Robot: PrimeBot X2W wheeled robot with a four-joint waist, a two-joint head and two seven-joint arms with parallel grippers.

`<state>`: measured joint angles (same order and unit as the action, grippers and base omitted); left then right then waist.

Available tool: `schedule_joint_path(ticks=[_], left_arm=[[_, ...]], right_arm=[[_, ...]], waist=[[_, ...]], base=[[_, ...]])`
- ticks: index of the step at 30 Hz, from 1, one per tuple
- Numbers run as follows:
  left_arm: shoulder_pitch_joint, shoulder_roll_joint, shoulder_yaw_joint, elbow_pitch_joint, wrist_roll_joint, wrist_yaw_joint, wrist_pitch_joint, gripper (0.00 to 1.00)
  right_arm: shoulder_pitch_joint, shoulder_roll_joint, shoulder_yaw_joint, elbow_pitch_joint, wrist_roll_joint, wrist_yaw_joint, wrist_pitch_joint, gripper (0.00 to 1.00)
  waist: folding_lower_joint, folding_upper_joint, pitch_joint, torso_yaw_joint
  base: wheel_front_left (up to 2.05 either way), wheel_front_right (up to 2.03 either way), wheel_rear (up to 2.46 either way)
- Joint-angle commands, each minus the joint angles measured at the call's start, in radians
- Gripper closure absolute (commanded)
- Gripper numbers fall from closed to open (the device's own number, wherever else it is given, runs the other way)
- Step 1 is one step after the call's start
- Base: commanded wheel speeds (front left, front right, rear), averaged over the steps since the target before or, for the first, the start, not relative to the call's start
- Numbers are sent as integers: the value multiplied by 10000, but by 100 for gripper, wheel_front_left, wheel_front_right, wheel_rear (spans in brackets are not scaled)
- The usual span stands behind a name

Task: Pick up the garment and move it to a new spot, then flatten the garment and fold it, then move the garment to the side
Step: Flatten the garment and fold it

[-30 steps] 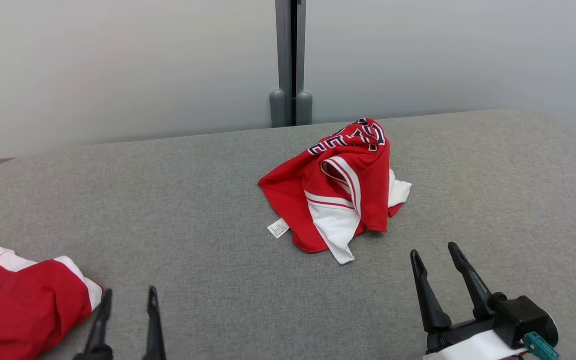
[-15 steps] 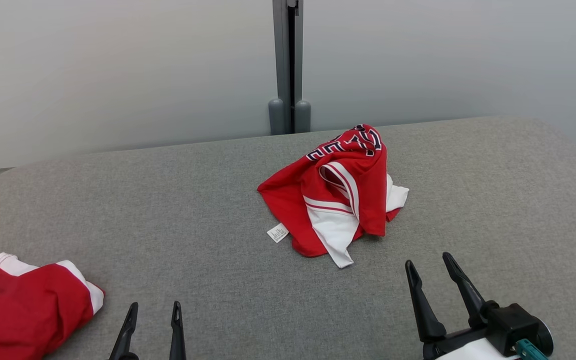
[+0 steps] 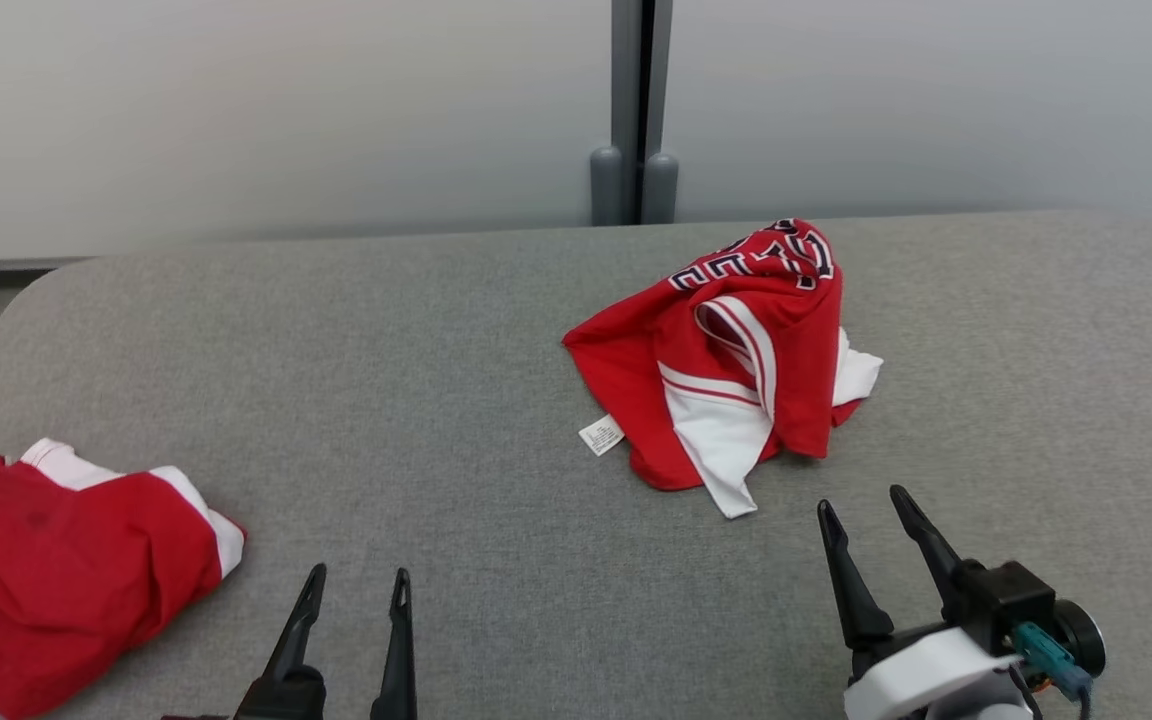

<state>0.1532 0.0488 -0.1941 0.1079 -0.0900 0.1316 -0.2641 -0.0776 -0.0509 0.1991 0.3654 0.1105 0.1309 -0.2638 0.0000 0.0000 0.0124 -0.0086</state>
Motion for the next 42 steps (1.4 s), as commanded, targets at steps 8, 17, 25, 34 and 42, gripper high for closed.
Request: schedule_joint_path(ticks=[8, 17, 25, 34, 42], left_arm=[[-1182, 32, -589, 160, -144, -218, -4, 0], [-1798, 30, -900, 235, -274, -98, -4, 0], [-1894, 32, -829, 179, -269, 10, -4, 0], [-2041, 33, -683, 116, -92, -144, -4, 0], [-2180, 33, -654, 128, 142, -355, -4, 0]], right_arm=[[-2174, -6, -109, 2548, -46, -4, -12, 0], [-2934, -11, 5, 3779, -229, -4, -12, 54], [-3262, -15, -405, 3252, 138, -8, -12, 100], [-3429, -11, -3254, -304, 252, -8, -11, 100], [-3286, -439, -5680, -1798, -439, -7, -12, 100]], waist=[[0, 0, 1773, 1227], [0, 0, 2344, 1724], [0, 0, 2356, 1443], [0, 0, 2367, 376], [0, 0, 2311, -451]], base=[[0, 0, 0], [0, 0, 0], [0, 0, 0], [0, 0, 0], [0, 0, 0]])
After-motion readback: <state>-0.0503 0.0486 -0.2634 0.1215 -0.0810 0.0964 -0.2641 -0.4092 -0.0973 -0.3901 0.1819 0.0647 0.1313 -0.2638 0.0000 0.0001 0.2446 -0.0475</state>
